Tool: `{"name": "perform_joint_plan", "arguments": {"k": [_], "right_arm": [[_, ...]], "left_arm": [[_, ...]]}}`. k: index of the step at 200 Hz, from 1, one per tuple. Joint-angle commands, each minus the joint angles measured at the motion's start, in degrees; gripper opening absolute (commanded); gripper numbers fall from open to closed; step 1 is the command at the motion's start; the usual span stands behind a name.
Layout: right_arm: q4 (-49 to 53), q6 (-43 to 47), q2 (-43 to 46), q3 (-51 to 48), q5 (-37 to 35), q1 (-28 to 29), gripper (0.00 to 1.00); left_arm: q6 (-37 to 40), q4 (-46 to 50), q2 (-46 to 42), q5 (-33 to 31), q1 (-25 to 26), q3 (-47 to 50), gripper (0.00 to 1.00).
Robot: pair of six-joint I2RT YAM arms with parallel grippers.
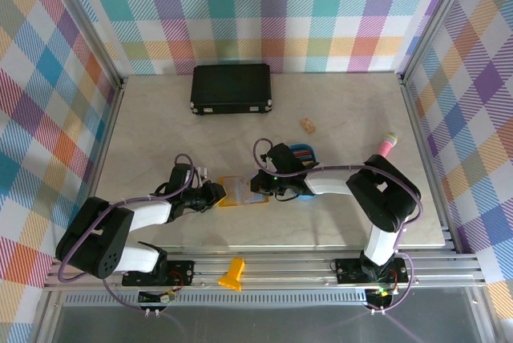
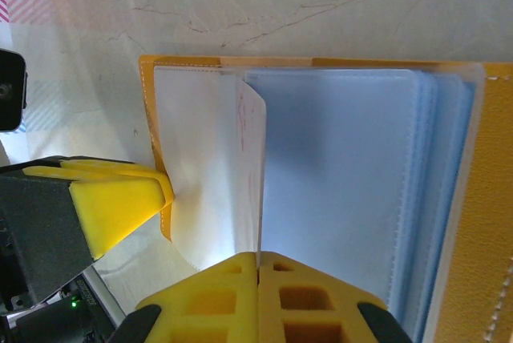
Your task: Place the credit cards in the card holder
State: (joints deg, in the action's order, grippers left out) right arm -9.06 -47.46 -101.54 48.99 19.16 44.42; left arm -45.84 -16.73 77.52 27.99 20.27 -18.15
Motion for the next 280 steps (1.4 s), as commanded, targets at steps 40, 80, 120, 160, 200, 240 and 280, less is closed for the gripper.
{"name": "perform_joint_plan", "arguments": {"k": [40, 80, 120, 160, 200, 240, 280], "right_arm": [[3.78, 2.59, 1.2, 0.78, -1.41, -1.08, 0.0], [4.35, 3.07, 1.87, 0.89, -1.67, -1.34, 0.0], [5.71, 3.79, 1.86, 1.87, -1.2, -1.51, 0.0], [6.51, 3.78, 0.2, 2.77, 0.32, -1.53, 0.0], [6.95, 3.31, -1.71, 3.41, 2.05, -1.53, 0.0], [6.08, 2.2, -3.26, 3.56, 3.9, -1.53, 0.0], [4.12, 1.28, -3.9, 3.49, 6.0, -1.53, 0.0]], "left_arm": [[-0.11, 2.32, 1.41, -1.36, 0.6, 1.19, 0.2], [-0.21, 2.14, 1.66, -1.39, 0.56, 1.1, 0.2], [-0.08, 2.15, 1.59, -1.44, 0.56, 1.19, 0.2], [-0.21, 1.97, 1.62, -1.44, 0.56, 1.17, 0.2], [-0.11, 1.92, 1.81, -1.44, 0.56, 1.06, 0.19], [-0.2, 1.7, 2.21, -1.31, 0.56, 1.01, 0.19], [-0.16, 1.79, 2.28, -1.31, 0.56, 0.85, 0.19]]}}
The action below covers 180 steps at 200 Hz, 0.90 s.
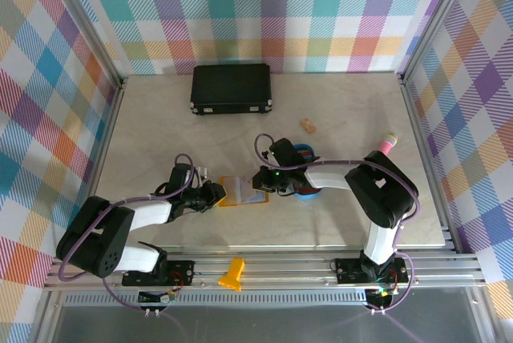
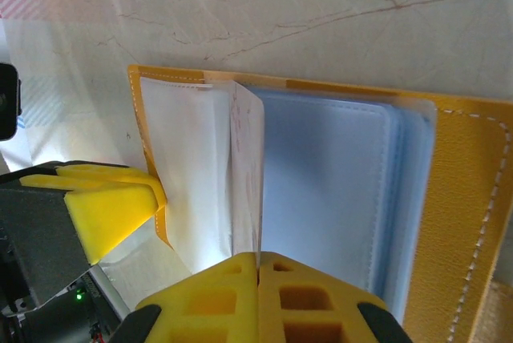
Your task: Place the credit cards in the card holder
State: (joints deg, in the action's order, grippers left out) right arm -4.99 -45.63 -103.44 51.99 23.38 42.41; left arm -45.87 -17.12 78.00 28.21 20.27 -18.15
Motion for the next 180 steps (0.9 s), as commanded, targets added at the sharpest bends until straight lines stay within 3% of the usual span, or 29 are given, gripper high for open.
{"name": "perform_joint_plan", "arguments": {"k": [1, 180], "right_arm": [[-0.02, -0.53, -2.01, 0.49, 1.77, 0.48, 0.0], [-0.45, -1.98, 1.66, -0.81, 1.41, 0.32, 0.0]], "left_arm": [[-0.16, 2.18, 1.81, -1.55, 0.56, 0.84, 0.19], [-0.19, 3.96, 1.49, -2.65, 0.56, 0.48, 0.19]]}}
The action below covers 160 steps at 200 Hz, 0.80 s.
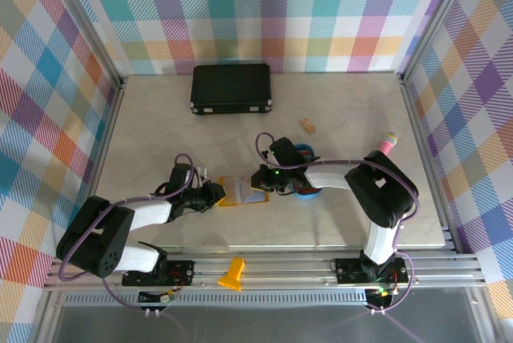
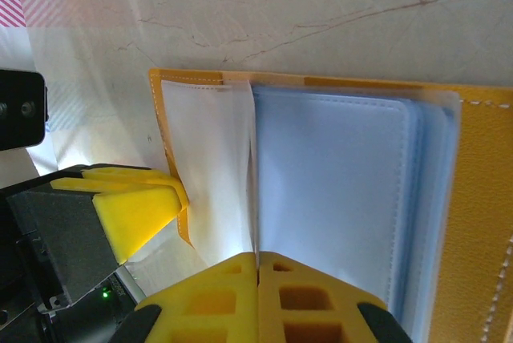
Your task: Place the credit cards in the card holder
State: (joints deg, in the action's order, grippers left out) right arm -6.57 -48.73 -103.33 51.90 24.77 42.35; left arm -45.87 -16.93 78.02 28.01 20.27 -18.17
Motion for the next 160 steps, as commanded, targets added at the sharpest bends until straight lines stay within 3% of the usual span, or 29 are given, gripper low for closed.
{"name": "perform_joint_plan", "arguments": {"k": [1, 160], "right_arm": [[1.17, 1.15, 1.55, -0.74, 0.01, 0.42, 0.0], [1.14, 1.98, 5.07, -1.32, -0.76, -1.13, 0.0]], "left_arm": [[-0.14, 3.76, 1.5, -2.44, 0.56, 0.51, 0.19], [-0.19, 4.27, 0.92, -3.22, 0.58, 0.99, 0.18]]}}
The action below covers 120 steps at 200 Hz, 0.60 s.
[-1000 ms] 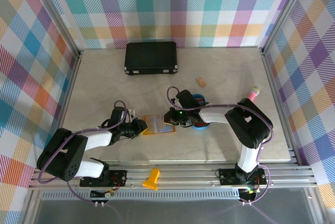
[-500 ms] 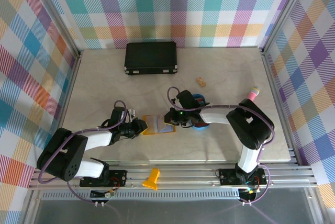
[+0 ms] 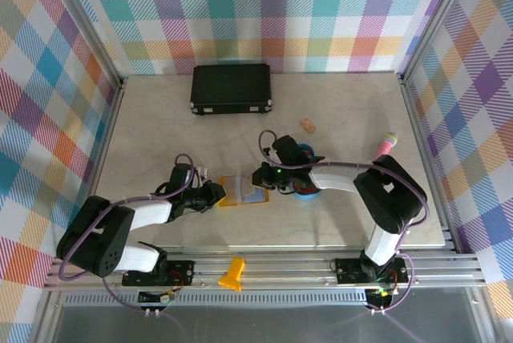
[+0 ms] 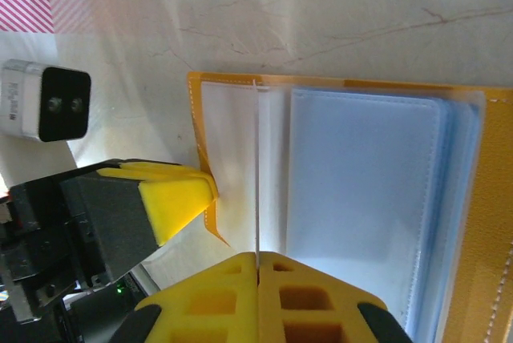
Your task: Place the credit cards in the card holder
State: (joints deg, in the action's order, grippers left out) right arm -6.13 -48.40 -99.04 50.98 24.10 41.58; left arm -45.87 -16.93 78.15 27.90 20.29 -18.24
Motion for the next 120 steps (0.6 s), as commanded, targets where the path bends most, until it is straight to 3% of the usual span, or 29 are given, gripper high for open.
{"name": "perform_joint_plan", "arguments": {"k": [1, 120], "right_arm": [[0.74, 1.65, 0.74, -0.38, -0.01, -0.36, 0.0], [-2.48, 1.21, -3.41, -1.06, 1.56, -0.27, 0.0]], "left_arm": [[-0.19, 4.27, 0.82, -3.11, 0.55, 1.04, 0.18], [-0.53, 4.01, 1.14, -3.07, 0.58, 0.99, 0.17]]}}
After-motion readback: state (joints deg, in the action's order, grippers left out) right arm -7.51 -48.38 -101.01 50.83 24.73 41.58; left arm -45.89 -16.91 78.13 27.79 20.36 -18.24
